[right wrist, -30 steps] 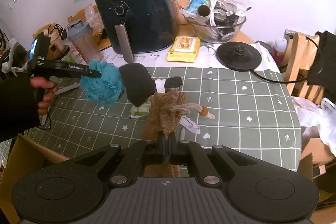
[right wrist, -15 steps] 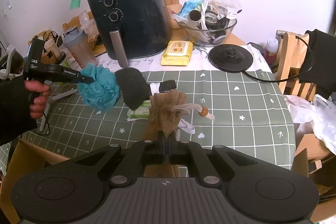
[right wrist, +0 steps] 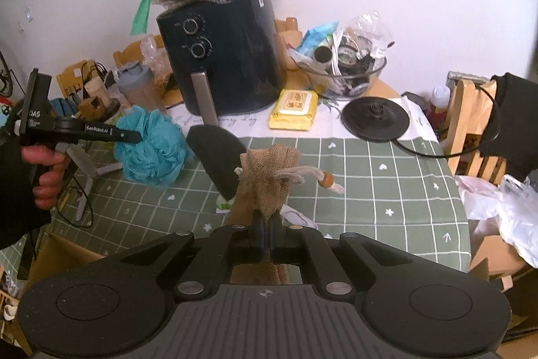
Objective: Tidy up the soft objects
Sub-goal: 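Raise the blue mesh sponge and tan pouch, carrying them toward the box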
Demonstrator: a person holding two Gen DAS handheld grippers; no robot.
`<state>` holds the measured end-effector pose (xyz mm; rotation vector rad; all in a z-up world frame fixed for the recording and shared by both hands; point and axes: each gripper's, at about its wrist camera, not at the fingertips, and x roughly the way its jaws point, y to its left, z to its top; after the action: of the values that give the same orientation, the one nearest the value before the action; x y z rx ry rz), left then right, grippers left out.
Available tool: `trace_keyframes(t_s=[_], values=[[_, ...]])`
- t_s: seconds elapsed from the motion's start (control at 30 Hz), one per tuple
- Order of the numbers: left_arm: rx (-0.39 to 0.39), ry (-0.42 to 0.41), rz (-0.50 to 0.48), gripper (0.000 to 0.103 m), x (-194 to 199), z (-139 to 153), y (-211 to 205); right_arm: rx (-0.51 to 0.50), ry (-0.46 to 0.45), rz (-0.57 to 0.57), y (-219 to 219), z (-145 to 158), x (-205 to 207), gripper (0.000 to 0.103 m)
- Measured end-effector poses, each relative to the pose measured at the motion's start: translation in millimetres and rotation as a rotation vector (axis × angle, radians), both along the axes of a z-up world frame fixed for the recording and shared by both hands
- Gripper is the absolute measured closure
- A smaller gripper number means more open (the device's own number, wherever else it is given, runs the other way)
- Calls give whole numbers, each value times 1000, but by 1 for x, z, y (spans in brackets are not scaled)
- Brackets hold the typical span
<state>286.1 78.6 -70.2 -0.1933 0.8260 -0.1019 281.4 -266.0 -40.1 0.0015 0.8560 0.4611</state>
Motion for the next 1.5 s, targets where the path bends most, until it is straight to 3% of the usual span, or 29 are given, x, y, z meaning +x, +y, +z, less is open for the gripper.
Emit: trace_keyframes(t_s=[0.53,0.8,1.5], values=[[13,-141,-1,88,-52,74,-14,67,-66,52,-1,30,-16,98],[17,-166,-27,88,-91,98,-33,105,-72,83,-4,39,-28,98],[-14,-85,-86,88,-182,99,-78,220,-9,177,-7,40,-64,98]])
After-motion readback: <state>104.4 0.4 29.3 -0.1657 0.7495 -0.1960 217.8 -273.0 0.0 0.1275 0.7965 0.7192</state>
